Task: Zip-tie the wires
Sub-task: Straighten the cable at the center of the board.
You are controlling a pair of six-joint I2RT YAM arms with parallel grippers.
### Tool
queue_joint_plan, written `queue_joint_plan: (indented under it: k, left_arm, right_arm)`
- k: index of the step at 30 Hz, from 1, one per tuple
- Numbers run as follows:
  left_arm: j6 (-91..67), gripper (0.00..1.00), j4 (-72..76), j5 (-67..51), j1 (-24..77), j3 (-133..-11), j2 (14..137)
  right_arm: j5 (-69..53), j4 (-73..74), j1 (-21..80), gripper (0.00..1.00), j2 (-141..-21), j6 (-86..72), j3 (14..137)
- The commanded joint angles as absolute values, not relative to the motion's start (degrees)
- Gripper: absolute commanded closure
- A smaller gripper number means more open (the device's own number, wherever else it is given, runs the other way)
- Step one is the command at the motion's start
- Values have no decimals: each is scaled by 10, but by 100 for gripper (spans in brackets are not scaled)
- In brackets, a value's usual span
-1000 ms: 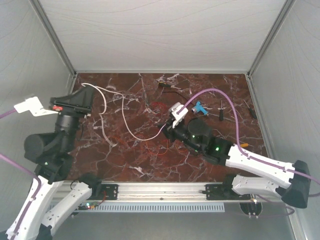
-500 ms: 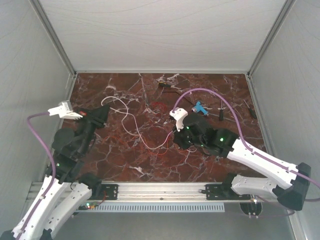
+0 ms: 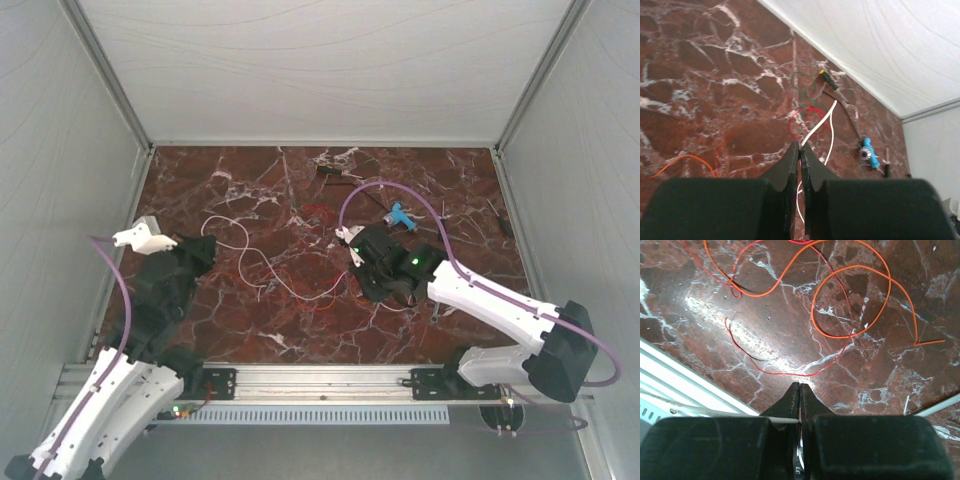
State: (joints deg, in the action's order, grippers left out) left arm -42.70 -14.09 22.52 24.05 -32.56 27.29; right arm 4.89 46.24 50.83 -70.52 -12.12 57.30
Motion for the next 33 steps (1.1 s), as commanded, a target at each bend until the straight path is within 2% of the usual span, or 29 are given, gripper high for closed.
queue_joint_plan:
  k: [1,17,23,26,27,31,33]
  left_arm:
    - [-422,100,-188,273,243,-354,291]
    - [-410,100,-160,224,243,-334,424]
    - [-419,97,-145,214,243,-314,443]
    - [-429,93,-139,204,243,-302,451]
    - [-432,86,-136,199,243,-298,454]
    - [-438,31,-139,198,243,-291,463]
    - [-439,7,-146,202,243,-296,468]
  right_arm:
    - [24,484,492,100,-732,-138,585]
    - [29,484,451,100,-808,-244,563]
    - [59,479,435,100,-852,-271,550]
    - [59,469,435,100,-869,-270,544]
    - [57,466,436,100,-872,-268,542]
    - [57,458,435,100,-882,-264,538]
    - [55,455,435,100,-882,-260,535]
